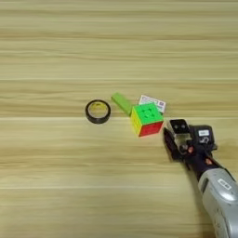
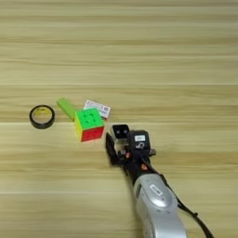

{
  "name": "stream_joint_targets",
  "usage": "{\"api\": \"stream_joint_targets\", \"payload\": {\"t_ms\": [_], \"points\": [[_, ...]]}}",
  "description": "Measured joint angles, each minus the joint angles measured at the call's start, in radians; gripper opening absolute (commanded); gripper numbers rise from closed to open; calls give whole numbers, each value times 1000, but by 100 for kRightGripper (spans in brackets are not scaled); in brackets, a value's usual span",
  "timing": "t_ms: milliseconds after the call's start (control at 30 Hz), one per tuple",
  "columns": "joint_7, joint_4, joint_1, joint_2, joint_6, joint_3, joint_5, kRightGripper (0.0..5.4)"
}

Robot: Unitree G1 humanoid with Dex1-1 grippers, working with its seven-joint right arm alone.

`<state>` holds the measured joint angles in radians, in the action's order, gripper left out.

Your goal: Move the objects on the table

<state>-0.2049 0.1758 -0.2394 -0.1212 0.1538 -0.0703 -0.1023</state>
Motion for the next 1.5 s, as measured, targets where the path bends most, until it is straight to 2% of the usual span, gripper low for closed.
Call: {"api": "stream_joint_targets", "payload": {"t_ms": [300,633,800,1033,1233,1500], "points": [[6,41,-2,7,-60,-20,-2,533],[21,66,25,12,-78,-50,-16,538],[1,98,28,23,-77,-3,-25,538],[-27,105,28,61,-76,126,-22,538],[-35,87,32,63,-78,169,-15,538],[-40,-25,59,73,-96,186,1,538]]}}
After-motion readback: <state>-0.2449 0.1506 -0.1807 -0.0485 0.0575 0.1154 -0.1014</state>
